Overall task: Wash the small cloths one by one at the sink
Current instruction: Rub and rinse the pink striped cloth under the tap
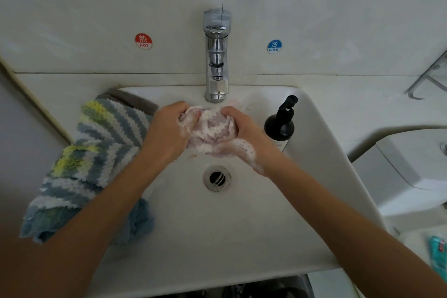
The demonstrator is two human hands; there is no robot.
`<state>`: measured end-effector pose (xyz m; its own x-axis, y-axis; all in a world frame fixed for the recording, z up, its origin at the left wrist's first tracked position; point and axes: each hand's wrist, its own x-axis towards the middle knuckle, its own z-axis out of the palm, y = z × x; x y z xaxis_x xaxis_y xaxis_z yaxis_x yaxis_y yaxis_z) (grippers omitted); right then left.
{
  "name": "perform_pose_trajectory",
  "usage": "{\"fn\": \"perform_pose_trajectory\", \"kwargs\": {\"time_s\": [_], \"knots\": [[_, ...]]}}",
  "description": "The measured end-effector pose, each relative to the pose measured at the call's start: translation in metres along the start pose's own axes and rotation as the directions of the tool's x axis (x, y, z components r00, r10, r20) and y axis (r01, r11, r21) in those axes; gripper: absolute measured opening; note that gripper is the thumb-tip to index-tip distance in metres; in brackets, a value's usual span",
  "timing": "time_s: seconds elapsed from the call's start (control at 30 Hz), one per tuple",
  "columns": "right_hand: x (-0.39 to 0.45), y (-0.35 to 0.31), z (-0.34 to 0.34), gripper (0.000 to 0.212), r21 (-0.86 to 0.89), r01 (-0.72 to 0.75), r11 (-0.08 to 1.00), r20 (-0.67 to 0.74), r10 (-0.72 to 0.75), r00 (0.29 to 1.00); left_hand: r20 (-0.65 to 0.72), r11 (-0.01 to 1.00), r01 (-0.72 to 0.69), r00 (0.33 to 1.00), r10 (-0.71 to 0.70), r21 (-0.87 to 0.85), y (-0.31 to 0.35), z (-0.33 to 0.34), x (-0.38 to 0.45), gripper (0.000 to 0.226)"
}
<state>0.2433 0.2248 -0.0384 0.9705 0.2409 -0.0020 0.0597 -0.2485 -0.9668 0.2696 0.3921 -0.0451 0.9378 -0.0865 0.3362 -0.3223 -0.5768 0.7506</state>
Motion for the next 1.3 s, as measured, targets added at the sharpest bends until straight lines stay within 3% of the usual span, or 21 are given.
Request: {"fn": "perform_pose_trajectory", "kwargs": {"time_s": [0.07,0.17,0.37,0.47,0.57,0.67,0.77,0.87,0.93,1.0,1.17,1.3], "knots": [[0.002,0.004,0.001,0.040,-0.166,0.092,0.982,-0.003,-0.094,0.996,0.000,1.000,0.006,1.000,-0.006,0.017,-0.001,0.000,0.000,0.036],[0.004,0.008,0.003,0.025,-0.221,0.129,0.967,-0.062,-0.145,0.987,-0.004,1.000,0.019,1.000,-0.019,-0.003,-0.001,-0.002,0.001,0.034],[0.000,0.000,0.003,0.023,-0.097,0.051,0.994,-0.114,-0.062,0.991,0.023,0.999,-0.023,0.999,0.023,-0.024,0.003,-0.004,-0.002,0.038],[-0.001,-0.001,0.004,0.025,0.085,-0.067,0.994,-0.163,0.080,0.983,0.065,0.996,-0.062,0.996,0.065,-0.058,0.007,-0.006,-0.006,0.027],[0.000,-0.001,0.003,0.020,0.259,-0.123,0.958,-0.190,0.176,0.966,0.160,0.994,-0.105,0.982,0.101,0.018,0.009,-0.006,-0.009,0.039],[0.000,0.003,0.003,0.029,0.191,-0.079,0.979,-0.227,0.122,0.966,0.216,0.991,-0.107,0.972,0.088,0.078,0.007,-0.006,-0.007,0.033],[0.001,0.008,0.006,0.016,0.175,-0.056,0.983,-0.257,0.100,0.961,0.237,0.994,-0.086,0.969,0.069,0.061,0.003,-0.006,-0.006,0.038],[0.001,0.010,0.007,0.019,0.127,0.008,0.992,-0.302,0.031,0.953,0.260,0.994,-0.081,0.964,0.062,0.066,0.003,-0.005,-0.007,0.035],[0.002,0.010,0.006,0.008,0.028,0.035,0.999,-0.324,-0.024,0.946,0.234,0.994,-0.083,0.970,0.063,0.076,0.003,-0.004,-0.007,0.023],[0.003,0.008,0.007,0.020,0.014,0.040,0.999,-0.328,-0.033,0.944,0.184,0.994,-0.077,0.981,0.061,0.081,0.001,-0.002,-0.006,0.026],[-0.002,0.004,0.012,0.036,0.141,0.028,0.990,-0.331,0.020,0.943,0.103,0.996,-0.090,0.990,0.092,-0.019,0.003,0.011,-0.013,0.037],[-0.004,0.002,0.022,0.030,0.210,0.042,0.977,-0.342,0.033,0.939,-0.012,0.990,-0.032,0.999,0.031,-0.141,0.012,0.019,-0.017,0.024]]}}
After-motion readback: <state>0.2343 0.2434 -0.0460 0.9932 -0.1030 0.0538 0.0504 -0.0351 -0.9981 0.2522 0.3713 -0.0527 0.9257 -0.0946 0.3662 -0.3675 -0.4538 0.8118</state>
